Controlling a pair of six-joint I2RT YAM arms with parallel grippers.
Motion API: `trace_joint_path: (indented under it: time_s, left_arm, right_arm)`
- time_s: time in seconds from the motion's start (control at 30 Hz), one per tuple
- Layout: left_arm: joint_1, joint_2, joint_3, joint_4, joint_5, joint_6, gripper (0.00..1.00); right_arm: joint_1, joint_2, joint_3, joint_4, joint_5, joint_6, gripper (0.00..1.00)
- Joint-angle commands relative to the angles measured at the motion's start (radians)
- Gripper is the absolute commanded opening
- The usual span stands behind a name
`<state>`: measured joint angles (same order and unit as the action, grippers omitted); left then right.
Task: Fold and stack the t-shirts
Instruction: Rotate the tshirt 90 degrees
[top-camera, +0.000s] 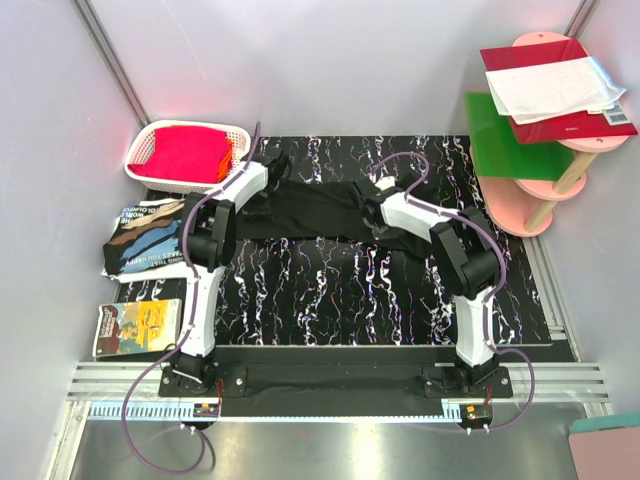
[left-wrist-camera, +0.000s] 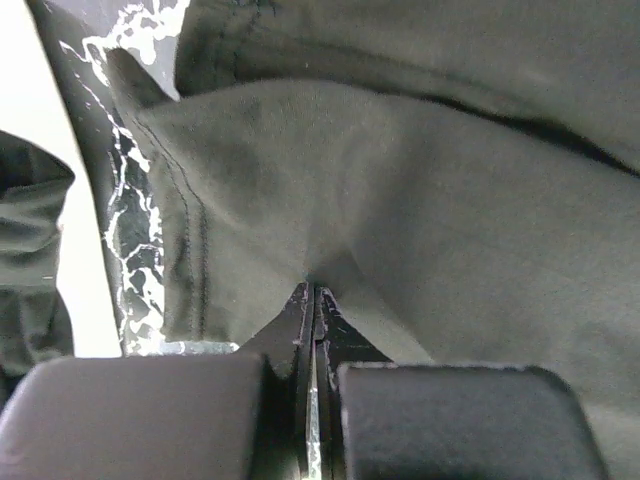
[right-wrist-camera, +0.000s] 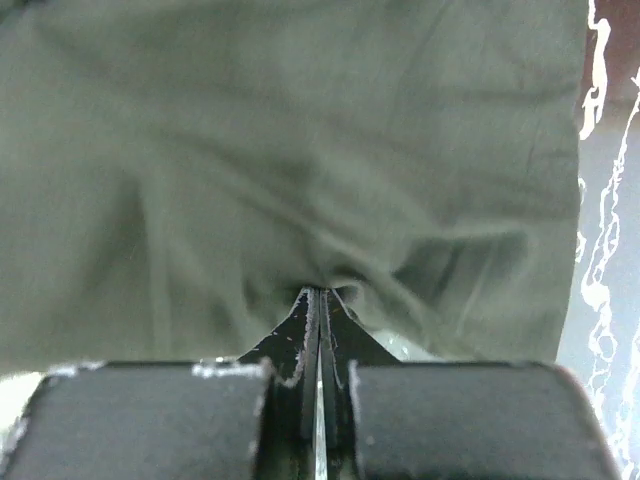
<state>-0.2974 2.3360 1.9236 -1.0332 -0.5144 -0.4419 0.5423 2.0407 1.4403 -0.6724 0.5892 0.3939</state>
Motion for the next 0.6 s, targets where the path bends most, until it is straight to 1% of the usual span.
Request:
trace_joint_path:
  time_s: [0.0,0.23,0.37,0.5,0.57]
  left_arm:
    - [0.001,0.019,0.086,-0.123,-0.038,-0.012,0.0]
    - [-0.011,-0.026,-0.058,-0.12,0.02,-0.04,0.0]
    - [-0.034,-0.081,-0.184,-0.119,0.065,-0.043,0.0]
    - [-0.092,-0.171,-0.284,-0.099,0.123,-0.05,0.0]
    - [-0.143,-0.204,-0.345,-0.071,0.2,-0.047,0.0]
  right_arm:
    - [-0.056,0.044,0.109,-0.055,0.038,0.036,0.0]
    - [-0.108,0.162,0.256,-0.056,0.081,-0.039,0.0]
    - [-0.122,0.223,0.374,-0.056,0.096,-0.11,0.0]
    - [-0.123,0.321,0.486,-0.047,0.113,-0.19,0.0]
    - [-0.123,0.352,0.549,-0.039,0.104,-0.239,0.0]
